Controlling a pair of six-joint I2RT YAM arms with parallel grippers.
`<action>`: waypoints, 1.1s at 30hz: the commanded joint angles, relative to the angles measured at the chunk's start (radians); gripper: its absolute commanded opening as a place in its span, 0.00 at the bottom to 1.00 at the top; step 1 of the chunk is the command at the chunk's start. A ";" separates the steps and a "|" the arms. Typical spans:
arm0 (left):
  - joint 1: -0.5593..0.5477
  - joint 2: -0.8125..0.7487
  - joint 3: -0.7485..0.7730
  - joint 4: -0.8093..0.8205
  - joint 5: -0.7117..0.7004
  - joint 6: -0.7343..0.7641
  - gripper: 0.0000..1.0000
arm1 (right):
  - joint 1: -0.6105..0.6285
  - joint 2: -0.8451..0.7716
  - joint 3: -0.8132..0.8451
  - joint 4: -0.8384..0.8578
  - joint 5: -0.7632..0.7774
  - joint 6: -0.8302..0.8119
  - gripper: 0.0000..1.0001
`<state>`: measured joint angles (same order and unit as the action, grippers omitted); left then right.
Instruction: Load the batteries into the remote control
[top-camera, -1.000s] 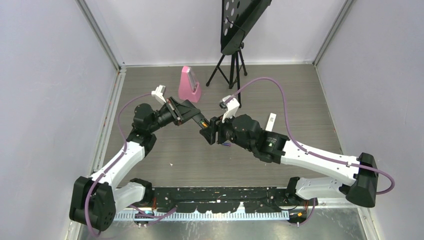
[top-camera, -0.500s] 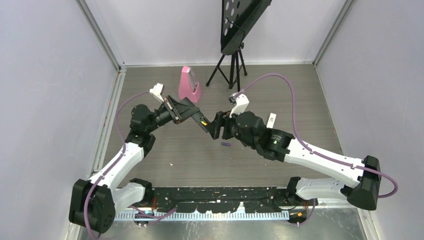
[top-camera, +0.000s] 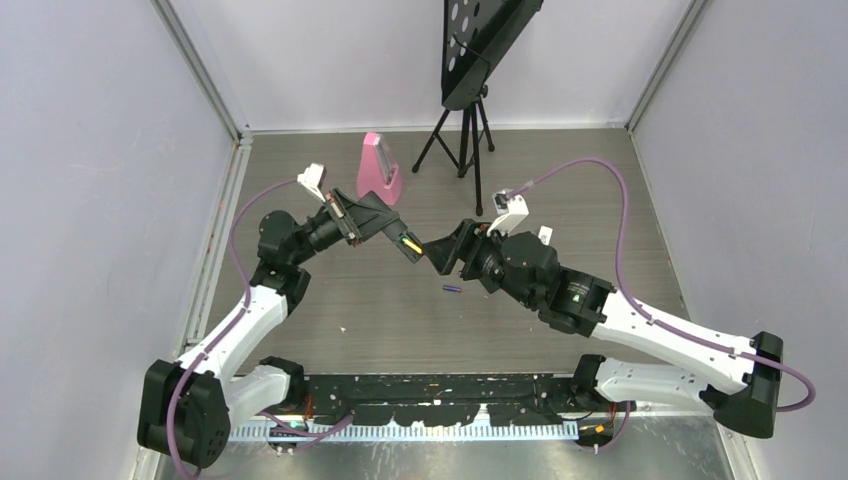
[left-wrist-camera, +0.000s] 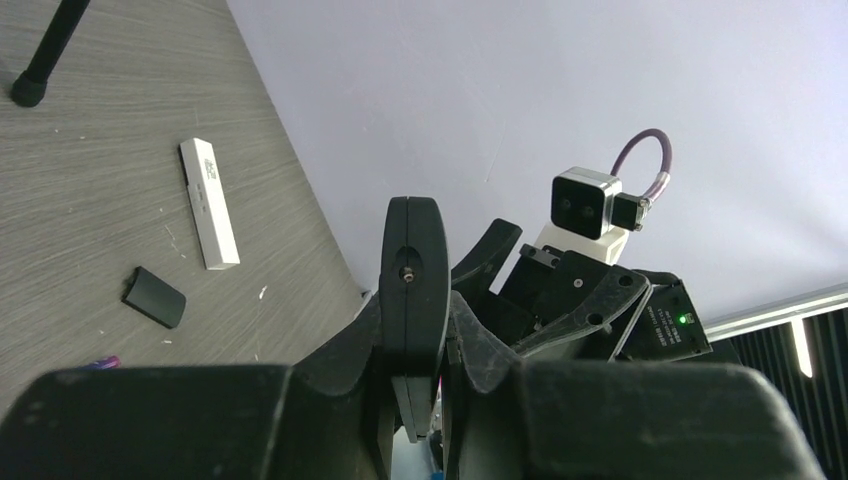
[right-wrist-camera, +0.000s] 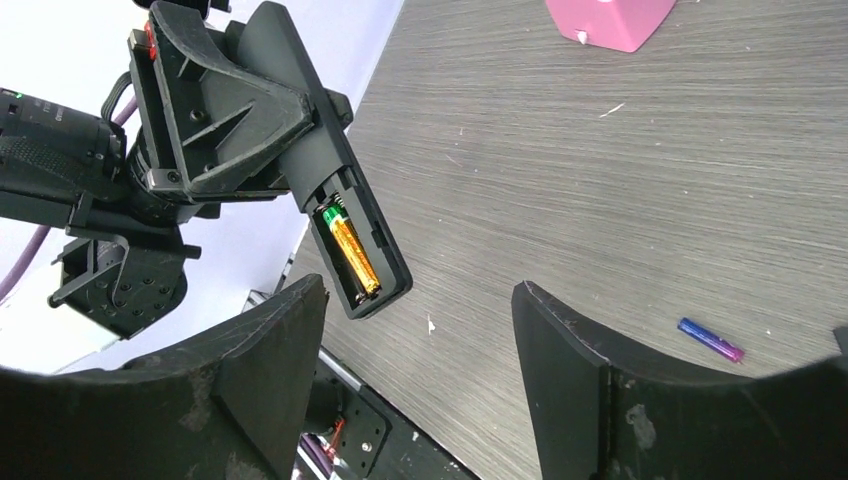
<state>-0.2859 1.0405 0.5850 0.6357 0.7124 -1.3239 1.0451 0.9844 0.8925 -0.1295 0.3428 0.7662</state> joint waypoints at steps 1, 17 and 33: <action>0.001 -0.009 0.022 0.077 0.019 0.015 0.00 | 0.000 0.028 0.040 0.100 -0.048 -0.072 0.70; -0.122 0.179 0.227 -0.979 -0.352 0.661 0.00 | -0.001 0.292 0.052 -0.159 0.017 -0.085 0.51; -0.563 0.686 0.638 -1.380 -1.095 0.593 0.00 | -0.019 0.376 -0.182 -0.010 -0.039 0.133 0.46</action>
<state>-0.7765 1.6543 1.1099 -0.5922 -0.1196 -0.6998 1.0267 1.3487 0.7429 -0.2508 0.3420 0.8482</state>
